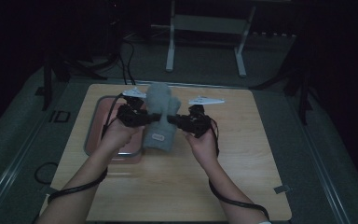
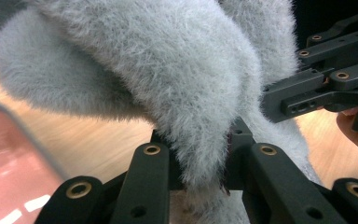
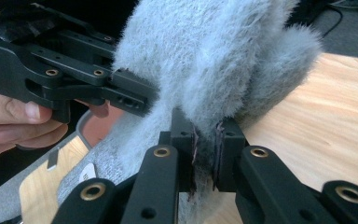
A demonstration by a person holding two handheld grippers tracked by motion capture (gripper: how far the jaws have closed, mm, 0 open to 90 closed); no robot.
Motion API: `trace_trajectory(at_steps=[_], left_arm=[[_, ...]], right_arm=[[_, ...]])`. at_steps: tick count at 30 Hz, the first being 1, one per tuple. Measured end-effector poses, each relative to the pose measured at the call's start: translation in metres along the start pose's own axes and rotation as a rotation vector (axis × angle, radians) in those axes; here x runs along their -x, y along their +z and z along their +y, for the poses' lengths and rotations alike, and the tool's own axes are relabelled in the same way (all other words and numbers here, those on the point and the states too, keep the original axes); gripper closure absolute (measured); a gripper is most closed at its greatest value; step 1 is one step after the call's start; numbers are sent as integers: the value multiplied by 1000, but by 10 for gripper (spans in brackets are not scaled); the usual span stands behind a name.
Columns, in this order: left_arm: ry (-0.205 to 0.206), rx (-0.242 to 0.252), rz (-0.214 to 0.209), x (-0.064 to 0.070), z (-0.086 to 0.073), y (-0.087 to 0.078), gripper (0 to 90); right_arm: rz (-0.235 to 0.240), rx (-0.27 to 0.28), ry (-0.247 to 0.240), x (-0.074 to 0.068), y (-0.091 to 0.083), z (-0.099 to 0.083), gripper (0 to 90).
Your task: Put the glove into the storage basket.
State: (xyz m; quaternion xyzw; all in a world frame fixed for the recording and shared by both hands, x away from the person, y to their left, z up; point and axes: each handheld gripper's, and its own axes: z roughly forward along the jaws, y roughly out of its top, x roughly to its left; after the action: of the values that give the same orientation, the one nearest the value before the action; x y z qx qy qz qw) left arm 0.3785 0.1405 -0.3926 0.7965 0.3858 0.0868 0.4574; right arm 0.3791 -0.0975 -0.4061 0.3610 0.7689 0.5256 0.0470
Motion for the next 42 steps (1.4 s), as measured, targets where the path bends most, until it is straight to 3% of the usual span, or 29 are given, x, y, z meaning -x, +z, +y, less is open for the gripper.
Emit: trace_trajectory(at_steps=[9,10,14,15,19,24,28,30,34,39,42], left_arm=[[-24,0,62,-27,-7,-43,770],[-29,0,83,-35,-7,-55,770],[-56,13,123,-51,-12,-77,770],[-56,13,123,-51,-12,-77,770],[-103,24,129,-75,-25,-86,770],[-161,12,136,-91,-43,-75,770],[-192,-14,133,-101,-56,-60,770],[-219,-63,134,-110,-70,-42,770],[-257,-99,140,-119,-85,-22,769],[-254,-186,190,-123,-91,0,767],[-271,-208,199,-123,-90,7,768]], right_arm=[[54,-22,-40,-31,43,27,817],[60,-24,-48,-37,50,32,817],[77,-29,-69,-51,70,44,817],[82,-31,-75,-55,77,48,817],[84,-53,-87,-62,100,53,817],[75,-97,-65,-59,125,48,817],[42,-156,-56,-50,144,33,817],[25,-197,-65,-46,155,24,817],[-1,-257,-42,-35,172,6,817],[-46,-327,9,-23,193,-7,816],[-87,-351,7,-23,199,-9,815]])
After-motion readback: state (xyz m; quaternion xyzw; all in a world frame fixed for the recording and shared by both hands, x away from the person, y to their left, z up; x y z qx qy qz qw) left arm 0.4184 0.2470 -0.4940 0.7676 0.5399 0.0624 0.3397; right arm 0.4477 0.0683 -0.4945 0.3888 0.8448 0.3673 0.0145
